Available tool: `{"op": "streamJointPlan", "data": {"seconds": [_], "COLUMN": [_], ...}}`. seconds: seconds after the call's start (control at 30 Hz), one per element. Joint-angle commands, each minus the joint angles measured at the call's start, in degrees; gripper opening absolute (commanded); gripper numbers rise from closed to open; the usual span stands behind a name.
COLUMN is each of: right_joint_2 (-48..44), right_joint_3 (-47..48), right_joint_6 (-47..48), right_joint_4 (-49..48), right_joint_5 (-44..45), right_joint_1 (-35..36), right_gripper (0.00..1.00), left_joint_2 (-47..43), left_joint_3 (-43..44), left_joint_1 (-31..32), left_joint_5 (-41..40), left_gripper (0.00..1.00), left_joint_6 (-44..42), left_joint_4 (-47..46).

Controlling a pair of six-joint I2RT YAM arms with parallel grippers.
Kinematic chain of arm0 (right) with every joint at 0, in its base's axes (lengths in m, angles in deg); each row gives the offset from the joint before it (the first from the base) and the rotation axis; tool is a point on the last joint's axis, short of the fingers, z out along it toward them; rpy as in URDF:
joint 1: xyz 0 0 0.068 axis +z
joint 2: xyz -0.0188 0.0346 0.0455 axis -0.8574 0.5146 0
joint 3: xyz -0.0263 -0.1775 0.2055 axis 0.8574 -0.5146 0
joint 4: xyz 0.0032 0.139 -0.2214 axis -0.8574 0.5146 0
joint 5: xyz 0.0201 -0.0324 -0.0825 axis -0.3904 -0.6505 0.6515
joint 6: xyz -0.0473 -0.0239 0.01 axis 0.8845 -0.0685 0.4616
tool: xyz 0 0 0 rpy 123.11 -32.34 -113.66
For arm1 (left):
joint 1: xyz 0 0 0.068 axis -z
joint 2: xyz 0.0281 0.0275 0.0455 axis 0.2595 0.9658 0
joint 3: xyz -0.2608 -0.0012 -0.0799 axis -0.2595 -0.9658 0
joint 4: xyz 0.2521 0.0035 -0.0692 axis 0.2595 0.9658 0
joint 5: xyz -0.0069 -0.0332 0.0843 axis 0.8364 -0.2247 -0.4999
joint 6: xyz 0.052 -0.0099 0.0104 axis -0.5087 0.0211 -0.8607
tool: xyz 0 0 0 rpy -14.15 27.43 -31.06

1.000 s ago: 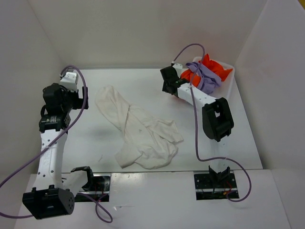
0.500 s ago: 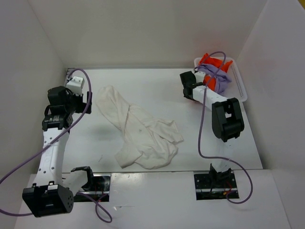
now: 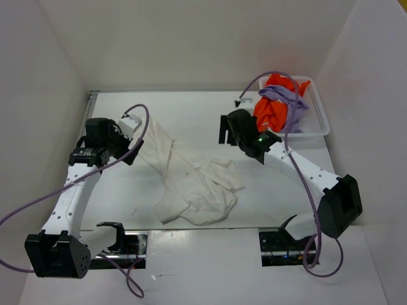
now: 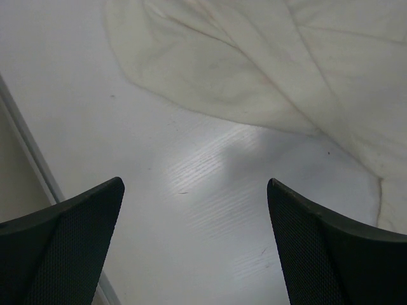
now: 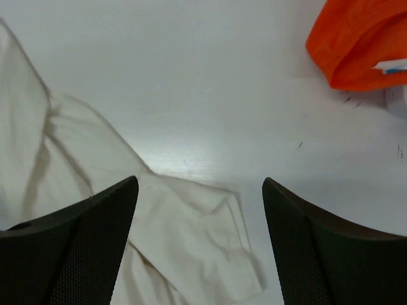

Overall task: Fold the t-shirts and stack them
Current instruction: Flatten out the tshirt

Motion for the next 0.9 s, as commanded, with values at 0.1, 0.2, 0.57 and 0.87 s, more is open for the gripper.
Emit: {"op": "streamJointPlan", "data": {"seconds": [0.1,0.2,0.57,0.87], "right_joint_2": [1.91,4.37,17.03,29.42], "right_joint_3": [-6.46,-6.46,-5.32,3.82], "right_joint_6": [14.80,17.09,26.85,25.90], "right_joint_4": [2.38,-0.59,-11.50,-15.64], "right_joint_5": [-0.47,-3.69,-8.63,-6.10], "right_joint_1": [26.97,33.09,45.06,48.93], "right_gripper": [0.83,0.80,0.78,0.80], "left_joint_2": [0.86,-1.24,-11.17,-15.75], "left_joint_3": [-0.88,1.14,1.23,-0.35], "left_joint_1": [1.55,-3.62,-10.50,-11.03], "left_joint_5": [-7.93,-10.24,-8.66,-10.94], "left_gripper": [1.00,1.00,1.00,1.00], "left_joint_6": [5.32,17.80,28.06,25.78], "left_joint_4": [-1.02,-4.11,-3.50,-3.50]}}
